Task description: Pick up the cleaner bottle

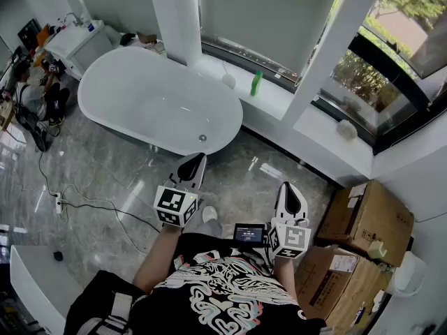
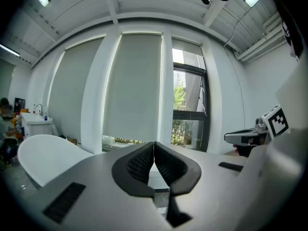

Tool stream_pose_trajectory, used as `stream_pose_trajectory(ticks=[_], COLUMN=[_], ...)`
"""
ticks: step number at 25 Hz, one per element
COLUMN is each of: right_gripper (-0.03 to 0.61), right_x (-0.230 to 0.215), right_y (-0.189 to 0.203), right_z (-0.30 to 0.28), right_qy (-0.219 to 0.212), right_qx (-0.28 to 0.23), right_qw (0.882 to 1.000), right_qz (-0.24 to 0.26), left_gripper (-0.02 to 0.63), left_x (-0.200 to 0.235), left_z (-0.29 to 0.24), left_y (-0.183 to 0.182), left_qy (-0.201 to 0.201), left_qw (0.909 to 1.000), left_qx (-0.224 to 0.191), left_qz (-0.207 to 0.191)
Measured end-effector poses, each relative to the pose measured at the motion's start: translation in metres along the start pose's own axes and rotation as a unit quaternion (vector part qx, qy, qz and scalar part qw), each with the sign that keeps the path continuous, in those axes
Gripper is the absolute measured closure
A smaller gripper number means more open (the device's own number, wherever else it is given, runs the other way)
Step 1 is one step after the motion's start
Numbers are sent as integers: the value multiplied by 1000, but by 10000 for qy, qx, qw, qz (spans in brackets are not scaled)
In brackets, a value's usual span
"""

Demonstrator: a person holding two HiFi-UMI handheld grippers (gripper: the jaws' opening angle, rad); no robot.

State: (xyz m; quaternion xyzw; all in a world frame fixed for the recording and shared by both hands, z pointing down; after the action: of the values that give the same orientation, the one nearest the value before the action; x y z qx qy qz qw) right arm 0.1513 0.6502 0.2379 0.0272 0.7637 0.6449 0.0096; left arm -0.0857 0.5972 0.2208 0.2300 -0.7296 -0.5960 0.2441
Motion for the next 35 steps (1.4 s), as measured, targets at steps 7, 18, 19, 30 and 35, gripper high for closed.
stream_pose_trajectory(ticks=[7,18,19,30,35], right_gripper=[552,552,552,552,552], right_x=[-9,-25,-26,-21,-17], right_y=[7,2,3,10,1], right_z=[34,34,32,-40,-102], right_qy=[-62,-109,-114,-181,-99], right_qx=[-72,-253,-251,-88,-46], right_qw=[10000,9996,9996,9996,9996], right_qz=[-19,-11,-12,208,263], left_gripper=[597,597,597,597,597], left_x=[-47,-66,-64,-11,36], left_z=[16,5,2,-46,-93], left_y=[8,-2,0,-1,-10], left_qy=[182,246,236,8,-23], left_qw=[9998,9994,9995,9994,9991], left_qx=[21,-66,-62,-74,-141], left_qz=[-47,-231,-221,-353,-402])
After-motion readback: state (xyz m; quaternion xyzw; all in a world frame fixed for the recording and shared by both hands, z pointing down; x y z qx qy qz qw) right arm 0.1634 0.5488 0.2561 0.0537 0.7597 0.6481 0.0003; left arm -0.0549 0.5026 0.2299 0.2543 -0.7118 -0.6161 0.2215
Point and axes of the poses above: the fingertips, and each gripper's own axes: z backward along the fingers, x to its left, y out of its underside, the point moved 1 cm from there along z, backward along the fingers, and after that the axes turned 11 degrees about y, right-handed, at the moved point
